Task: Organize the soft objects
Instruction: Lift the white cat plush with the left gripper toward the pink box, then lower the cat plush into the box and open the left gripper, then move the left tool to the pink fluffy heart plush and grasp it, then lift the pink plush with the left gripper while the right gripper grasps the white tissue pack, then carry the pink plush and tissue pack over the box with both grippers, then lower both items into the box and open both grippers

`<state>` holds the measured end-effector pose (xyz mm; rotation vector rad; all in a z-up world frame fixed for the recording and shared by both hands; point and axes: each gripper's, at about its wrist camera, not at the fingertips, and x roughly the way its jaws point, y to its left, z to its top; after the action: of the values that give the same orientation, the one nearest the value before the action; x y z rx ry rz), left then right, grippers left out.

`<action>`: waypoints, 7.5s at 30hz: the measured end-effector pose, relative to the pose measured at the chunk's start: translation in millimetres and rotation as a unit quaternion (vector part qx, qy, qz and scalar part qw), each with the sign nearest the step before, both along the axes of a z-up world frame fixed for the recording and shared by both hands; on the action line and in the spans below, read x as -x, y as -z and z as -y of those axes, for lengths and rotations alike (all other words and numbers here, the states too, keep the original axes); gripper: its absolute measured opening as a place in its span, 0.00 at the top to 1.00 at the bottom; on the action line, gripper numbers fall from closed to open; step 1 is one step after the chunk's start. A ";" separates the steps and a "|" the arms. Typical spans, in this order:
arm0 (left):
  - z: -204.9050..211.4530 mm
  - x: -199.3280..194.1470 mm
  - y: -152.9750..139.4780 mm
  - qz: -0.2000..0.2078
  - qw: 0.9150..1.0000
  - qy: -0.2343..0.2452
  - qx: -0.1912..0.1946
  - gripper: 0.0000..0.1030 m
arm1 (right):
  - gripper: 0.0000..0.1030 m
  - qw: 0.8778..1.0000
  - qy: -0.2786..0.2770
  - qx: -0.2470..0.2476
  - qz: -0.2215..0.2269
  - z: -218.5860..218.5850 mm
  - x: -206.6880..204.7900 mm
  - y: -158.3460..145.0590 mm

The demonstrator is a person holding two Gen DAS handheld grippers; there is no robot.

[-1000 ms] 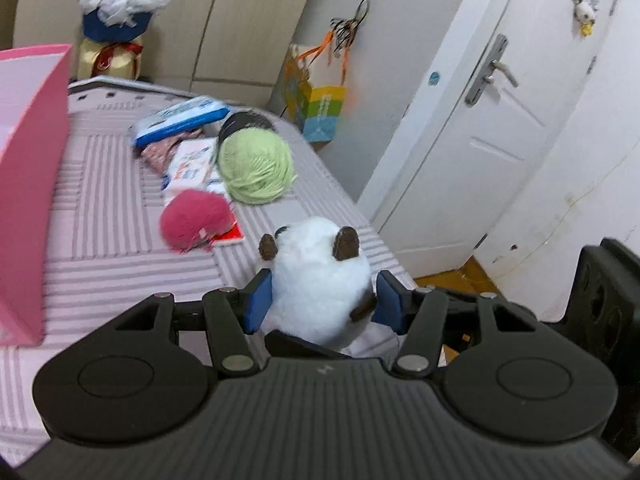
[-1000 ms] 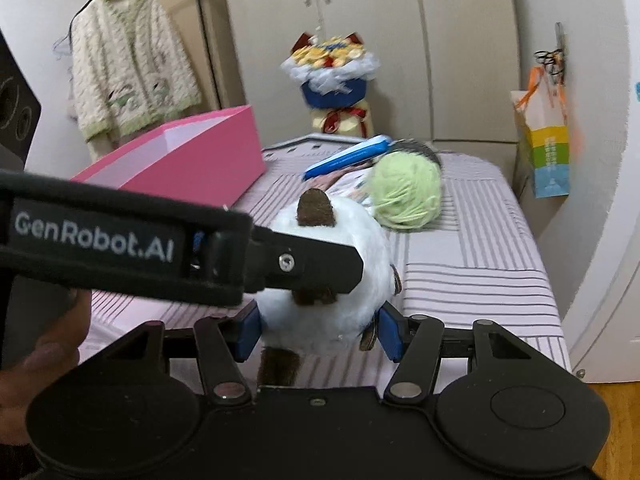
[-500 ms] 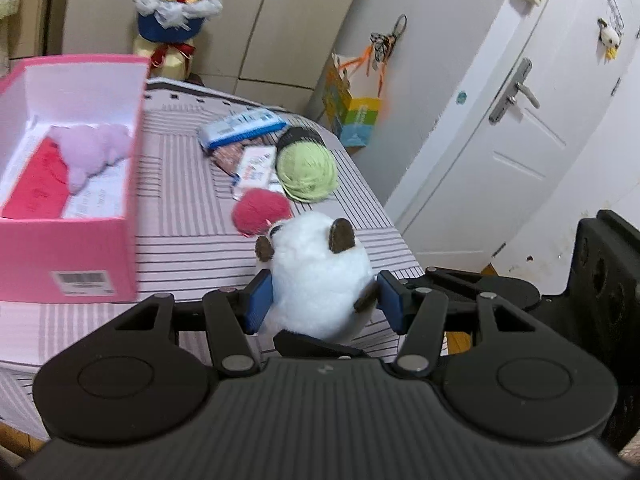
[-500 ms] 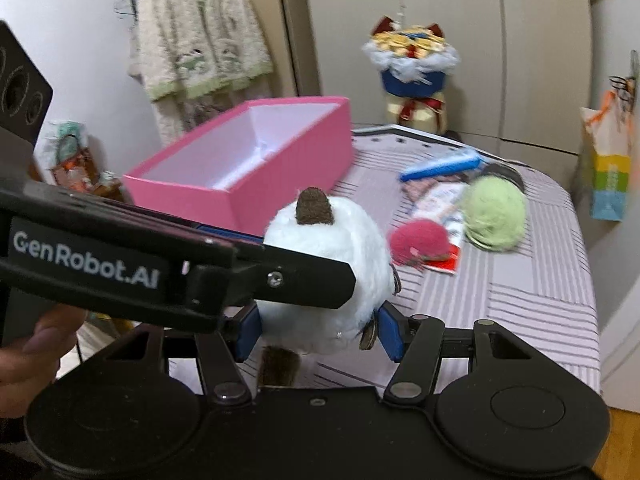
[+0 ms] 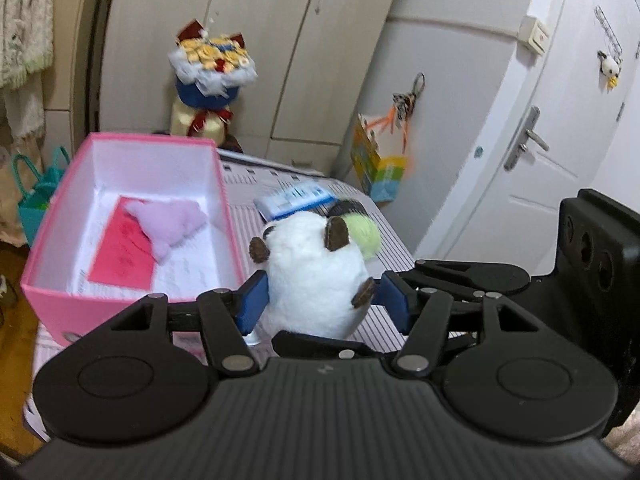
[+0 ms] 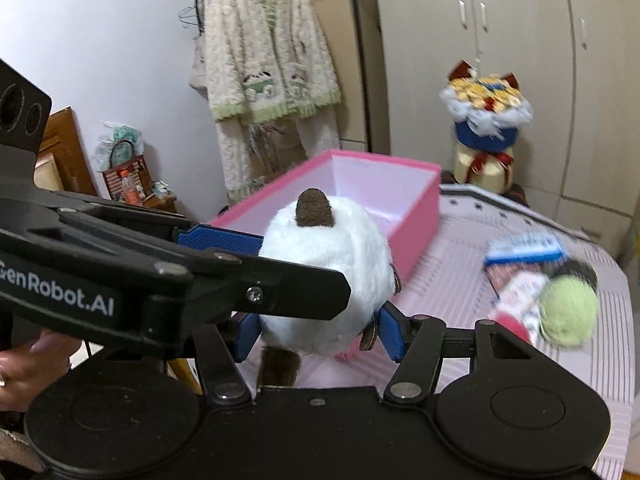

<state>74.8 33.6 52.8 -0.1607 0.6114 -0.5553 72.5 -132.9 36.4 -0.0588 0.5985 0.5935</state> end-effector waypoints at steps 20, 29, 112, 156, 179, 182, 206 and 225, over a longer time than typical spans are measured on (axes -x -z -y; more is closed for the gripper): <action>-74.0 -142.9 42.4 -0.051 0.993 -0.102 0.033 0.43 | 0.37 0.997 -0.067 0.017 0.017 -68.6 -135.5 27.2; -74.4 -174.3 92.0 -0.135 0.986 -0.086 0.039 0.43 | 0.37 0.992 -0.078 0.103 0.009 -81.3 -146.6 53.2; 146.0 -133.4 134.7 -0.020 0.996 0.043 -0.072 0.33 | 0.52 0.994 0.059 -0.026 -0.091 146.1 -167.4 86.5; 119.1 -108.5 160.7 -0.019 0.997 0.040 -0.062 0.60 | 0.35 0.977 0.135 0.163 -0.002 90.1 -184.5 131.9; 99.3 -76.0 151.6 -0.012 0.999 0.025 -0.047 0.60 | 0.39 0.989 0.135 0.058 0.010 124.1 -107.9 111.7; 89.9 -72.5 146.4 -0.012 0.999 0.021 -0.037 0.60 | 0.39 0.990 0.130 0.054 0.006 126.3 -94.4 113.5; 24.1 -4.2 102.1 -0.027 0.997 0.047 -0.053 0.60 | 0.39 1.000 -0.003 0.019 -0.024 81.8 7.2 59.3; -52.3 -10.0 32.1 0.061 0.993 -0.034 -0.094 0.60 | 0.39 0.996 -0.075 -0.009 0.042 5.5 -44.7 9.6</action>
<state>84.8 85.9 20.8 0.0295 0.5329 -0.4349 117.2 -138.3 26.8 -0.1109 0.5104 0.7377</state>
